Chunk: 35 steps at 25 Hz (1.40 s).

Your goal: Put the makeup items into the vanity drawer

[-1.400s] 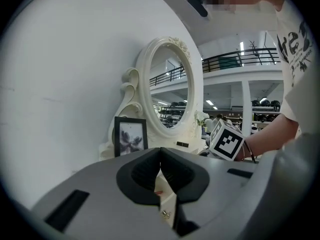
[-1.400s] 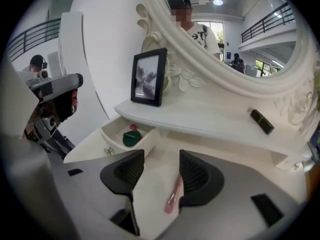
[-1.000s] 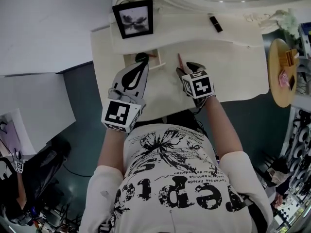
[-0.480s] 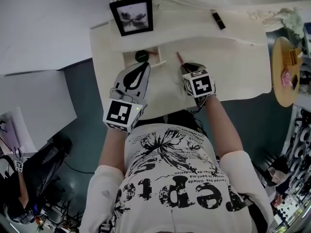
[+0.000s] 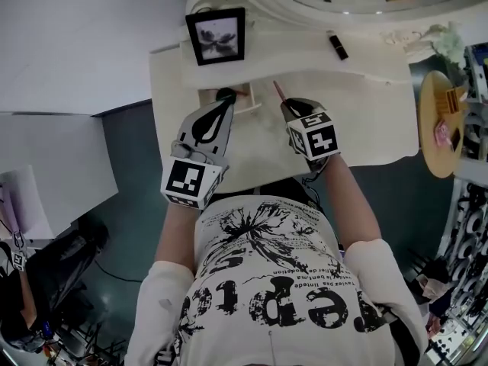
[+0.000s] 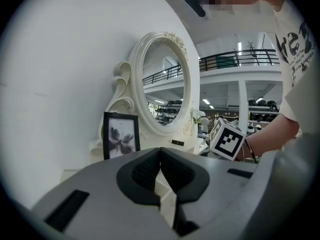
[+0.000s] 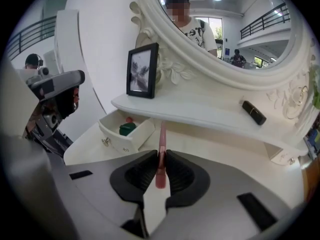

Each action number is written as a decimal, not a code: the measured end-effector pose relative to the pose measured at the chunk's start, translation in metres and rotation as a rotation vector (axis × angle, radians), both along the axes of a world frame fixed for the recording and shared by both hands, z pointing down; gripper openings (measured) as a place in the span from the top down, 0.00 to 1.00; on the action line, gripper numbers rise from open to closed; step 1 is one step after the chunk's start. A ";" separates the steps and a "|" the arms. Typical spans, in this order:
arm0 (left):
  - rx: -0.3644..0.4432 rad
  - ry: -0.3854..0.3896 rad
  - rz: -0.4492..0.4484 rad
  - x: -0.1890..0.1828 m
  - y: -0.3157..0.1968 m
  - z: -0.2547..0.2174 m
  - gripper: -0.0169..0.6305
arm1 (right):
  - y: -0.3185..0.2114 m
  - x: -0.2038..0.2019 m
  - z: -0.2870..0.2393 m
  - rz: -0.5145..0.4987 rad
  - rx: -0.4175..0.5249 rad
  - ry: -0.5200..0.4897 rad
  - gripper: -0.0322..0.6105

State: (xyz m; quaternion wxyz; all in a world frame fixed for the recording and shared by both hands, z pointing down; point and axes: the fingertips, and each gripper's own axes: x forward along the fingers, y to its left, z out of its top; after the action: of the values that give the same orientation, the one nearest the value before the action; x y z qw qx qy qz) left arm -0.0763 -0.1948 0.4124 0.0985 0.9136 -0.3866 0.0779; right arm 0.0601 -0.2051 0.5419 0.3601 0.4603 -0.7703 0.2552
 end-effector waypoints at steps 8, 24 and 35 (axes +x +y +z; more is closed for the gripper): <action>0.049 0.001 -0.087 -0.042 0.006 -0.023 0.95 | -0.010 -0.056 -0.038 -0.163 0.068 -0.012 0.84; 0.035 -0.031 -0.317 -0.128 0.031 -0.014 0.95 | -0.006 -0.159 -0.017 -0.551 0.040 0.033 0.84; 0.006 -0.032 -0.376 -0.140 0.038 -0.007 0.95 | -0.014 -0.171 -0.018 -0.513 0.049 -0.029 0.63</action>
State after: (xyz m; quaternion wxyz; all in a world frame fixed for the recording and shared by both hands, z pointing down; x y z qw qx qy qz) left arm -0.2161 -0.1567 0.4049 0.1024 0.8243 -0.5521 0.0717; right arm -0.1107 -0.2193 0.5237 0.3907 0.2546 -0.8729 0.1435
